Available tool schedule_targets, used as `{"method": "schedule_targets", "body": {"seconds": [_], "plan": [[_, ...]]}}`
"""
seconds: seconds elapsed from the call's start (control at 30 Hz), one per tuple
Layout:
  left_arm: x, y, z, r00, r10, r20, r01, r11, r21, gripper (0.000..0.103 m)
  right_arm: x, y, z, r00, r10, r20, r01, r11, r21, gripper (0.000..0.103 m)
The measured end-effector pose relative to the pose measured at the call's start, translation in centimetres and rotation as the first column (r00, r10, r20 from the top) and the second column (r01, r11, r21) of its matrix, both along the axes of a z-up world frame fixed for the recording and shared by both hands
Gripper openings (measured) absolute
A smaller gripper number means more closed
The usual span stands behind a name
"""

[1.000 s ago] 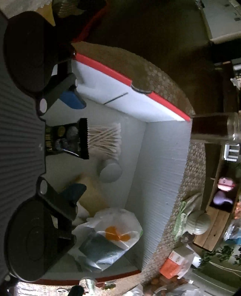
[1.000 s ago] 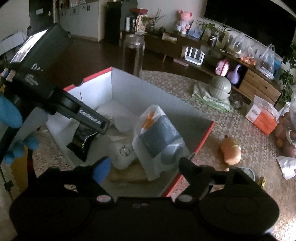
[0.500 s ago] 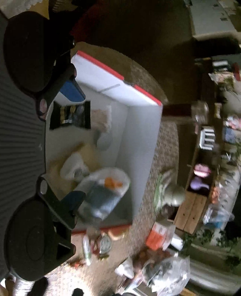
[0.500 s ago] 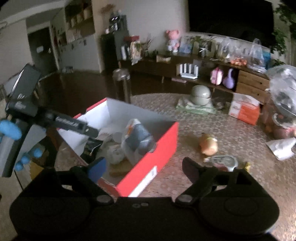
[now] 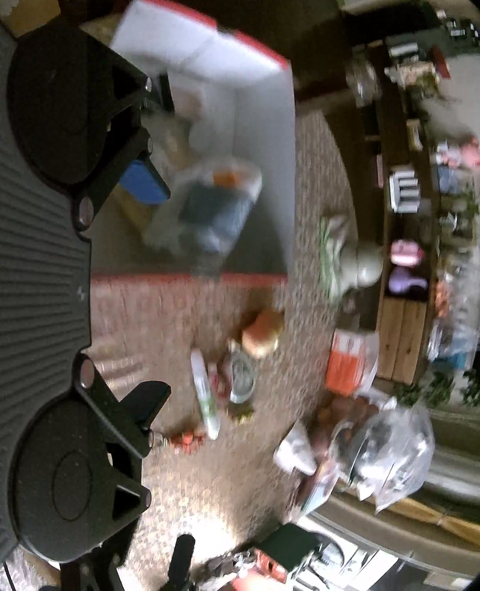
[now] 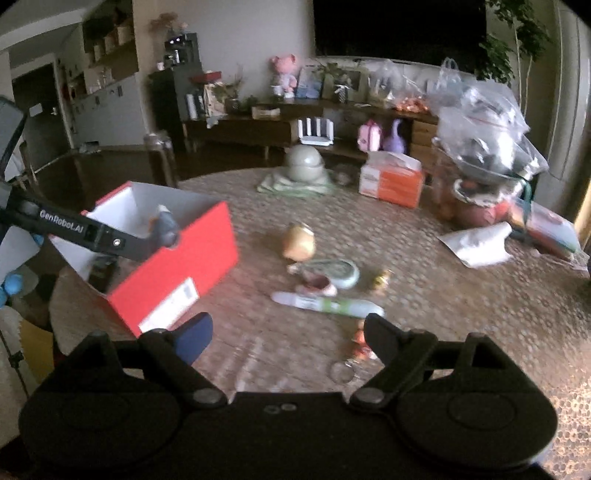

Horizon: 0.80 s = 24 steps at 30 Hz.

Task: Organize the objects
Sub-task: 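Withdraw both tools from the shoebox back over the table, then grasp the white-green marker with the left tool while the right tool grasps the red dragon keychain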

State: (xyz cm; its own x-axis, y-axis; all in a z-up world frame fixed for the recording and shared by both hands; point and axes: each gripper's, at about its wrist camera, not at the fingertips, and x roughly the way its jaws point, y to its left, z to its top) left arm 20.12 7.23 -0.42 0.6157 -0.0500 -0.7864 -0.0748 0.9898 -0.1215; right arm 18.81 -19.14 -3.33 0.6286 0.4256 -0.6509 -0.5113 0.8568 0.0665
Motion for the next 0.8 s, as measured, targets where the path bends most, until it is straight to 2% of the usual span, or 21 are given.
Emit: {"method": "schedule_targets", "body": {"seconds": [0.1, 0.3, 0.43, 0.57, 0.73, 0.8], "plan": [[1.8, -2.6, -0.3, 0.999, -0.036, 0.0, 0.036, 0.999, -0.014, 0.103, 0.7, -1.3, -0.9, 1.0, -0.007, 0.003, 0.007, 1.0, -0.028, 0.089], [5.5, -6.9, -2.5, 0.996, -0.09, -0.012, 0.09, 0.996, 0.0, 0.103, 3.0, -3.1, -4.0, 0.998, -0.036, -0.052, 0.034, 0.999, -0.037, 0.089], [7.6, -9.4, -4.9, 0.989, -0.147, -0.033, 0.148, 0.987, 0.062, 0.103, 4.7, -3.1, -6.4, 0.996, -0.028, -0.082, 0.023, 0.998, -0.058, 0.088], [9.7, -10.7, -7.7, 0.977, -0.2, -0.069, 0.206, 0.972, 0.115, 0.103, 6.3, -2.9, -8.3, 0.994, 0.001, -0.107, -0.009, 0.997, -0.08, 0.087], [12.1, -10.6, -10.5, 0.976, -0.185, -0.111, 0.198, 0.973, 0.117, 0.102, 8.5, -2.6, -10.0, 0.993, 0.011, -0.121, -0.023, 0.995, -0.096, 0.087], [12.5, -10.9, -11.3, 0.973, -0.198, -0.12, 0.214, 0.966, 0.143, 0.102, 9.3, -2.5, -10.7, 0.991, 0.013, -0.13, -0.026, 0.995, -0.096, 0.086]]}}
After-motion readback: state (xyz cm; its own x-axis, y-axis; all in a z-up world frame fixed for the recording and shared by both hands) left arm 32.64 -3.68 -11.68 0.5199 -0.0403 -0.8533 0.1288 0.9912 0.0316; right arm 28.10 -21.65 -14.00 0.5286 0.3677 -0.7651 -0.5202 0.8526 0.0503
